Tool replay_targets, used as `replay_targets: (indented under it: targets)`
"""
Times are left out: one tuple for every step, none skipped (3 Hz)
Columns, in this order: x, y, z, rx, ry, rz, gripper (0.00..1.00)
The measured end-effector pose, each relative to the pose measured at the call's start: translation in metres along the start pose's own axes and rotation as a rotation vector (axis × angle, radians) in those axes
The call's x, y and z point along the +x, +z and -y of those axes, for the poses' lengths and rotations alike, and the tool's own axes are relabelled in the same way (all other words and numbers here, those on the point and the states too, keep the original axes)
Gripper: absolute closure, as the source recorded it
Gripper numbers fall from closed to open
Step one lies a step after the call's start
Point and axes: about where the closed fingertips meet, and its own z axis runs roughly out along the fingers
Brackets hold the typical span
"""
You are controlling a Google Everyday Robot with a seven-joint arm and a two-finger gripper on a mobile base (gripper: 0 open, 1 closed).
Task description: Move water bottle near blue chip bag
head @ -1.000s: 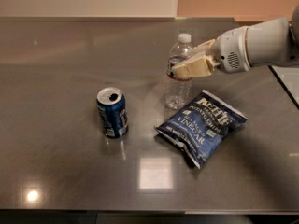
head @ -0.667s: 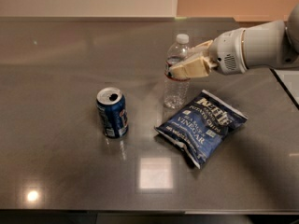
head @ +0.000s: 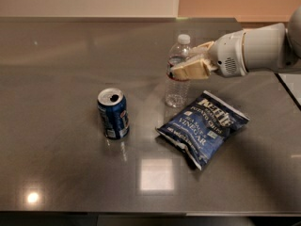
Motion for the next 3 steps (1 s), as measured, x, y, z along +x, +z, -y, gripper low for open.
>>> replay_targets:
  targets:
    - [0.0012, -0.0011, -0.0004, -0.01, -0.008, 0.003, 0.11]
    - [0.0027, -0.0012, -0.001, -0.019, -0.011, 0.004, 0.0]
    - [0.0054, -0.0063, 0.0009, -0.041, -0.014, 0.008, 0.0]
